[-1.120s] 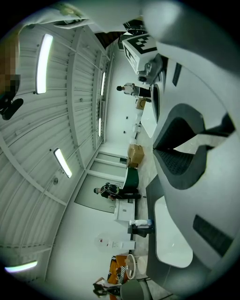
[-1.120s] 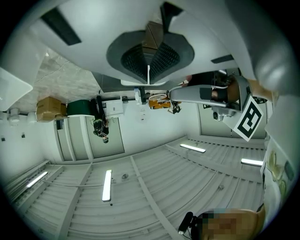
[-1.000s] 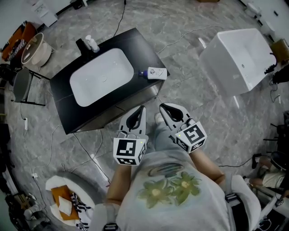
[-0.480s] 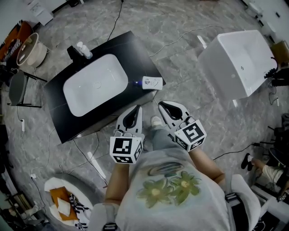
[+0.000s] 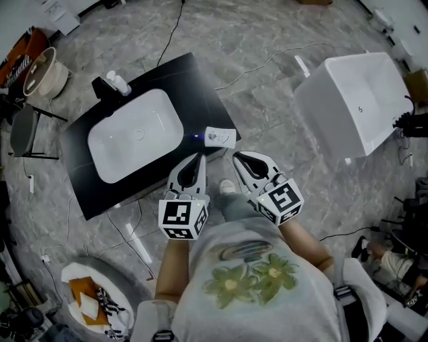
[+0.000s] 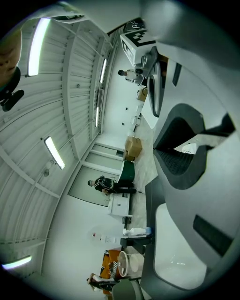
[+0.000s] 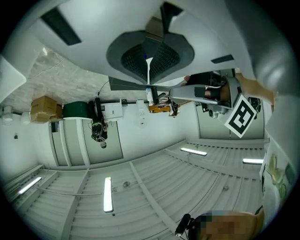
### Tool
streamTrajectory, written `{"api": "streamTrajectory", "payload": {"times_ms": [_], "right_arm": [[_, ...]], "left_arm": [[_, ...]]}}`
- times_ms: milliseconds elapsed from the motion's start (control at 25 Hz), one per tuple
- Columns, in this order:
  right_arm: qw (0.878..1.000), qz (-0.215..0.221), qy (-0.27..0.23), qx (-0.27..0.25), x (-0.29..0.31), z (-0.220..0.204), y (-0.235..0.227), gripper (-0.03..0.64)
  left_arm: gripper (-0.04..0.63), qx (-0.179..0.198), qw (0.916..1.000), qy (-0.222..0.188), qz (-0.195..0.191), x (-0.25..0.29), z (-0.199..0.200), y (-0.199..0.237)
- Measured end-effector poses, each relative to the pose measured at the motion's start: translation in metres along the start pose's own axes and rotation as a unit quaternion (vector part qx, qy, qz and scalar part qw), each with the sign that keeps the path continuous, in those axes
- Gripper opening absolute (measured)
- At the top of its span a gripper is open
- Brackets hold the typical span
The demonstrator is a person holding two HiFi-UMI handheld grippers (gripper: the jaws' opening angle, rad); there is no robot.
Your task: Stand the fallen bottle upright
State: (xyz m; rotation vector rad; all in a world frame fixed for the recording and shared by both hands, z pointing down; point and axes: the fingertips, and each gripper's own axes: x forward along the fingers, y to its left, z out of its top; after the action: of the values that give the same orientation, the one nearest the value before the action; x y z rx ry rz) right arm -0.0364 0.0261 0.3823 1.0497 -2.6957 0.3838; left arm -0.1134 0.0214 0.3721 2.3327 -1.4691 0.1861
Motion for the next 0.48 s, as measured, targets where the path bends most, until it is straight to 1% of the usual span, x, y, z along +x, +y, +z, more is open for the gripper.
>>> {"api": "streamTrajectory", "payload": {"times_ms": [120, 240, 480], "right_arm": [[1.000, 0.012, 0.008, -0.004, 0.007, -0.003, -0.015, 0.044], [1.000, 0.023, 0.014, -0.007, 0.014, -0.006, -0.030, 0.044], [0.999, 0.045, 0.023, -0.014, 0.025, -0.011, -0.051, 0.044]], "left_arm": [[0.018, -0.013, 0.9999, 0.004, 0.008, 0.018, -0.004, 0.004], [0.018, -0.016, 0.9996, 0.007, 0.023, 0.032, -0.008, 0.010], [0.018, -0.033, 0.9981, 0.012, 0.050, 0.051, -0.021, 0.023]]}}
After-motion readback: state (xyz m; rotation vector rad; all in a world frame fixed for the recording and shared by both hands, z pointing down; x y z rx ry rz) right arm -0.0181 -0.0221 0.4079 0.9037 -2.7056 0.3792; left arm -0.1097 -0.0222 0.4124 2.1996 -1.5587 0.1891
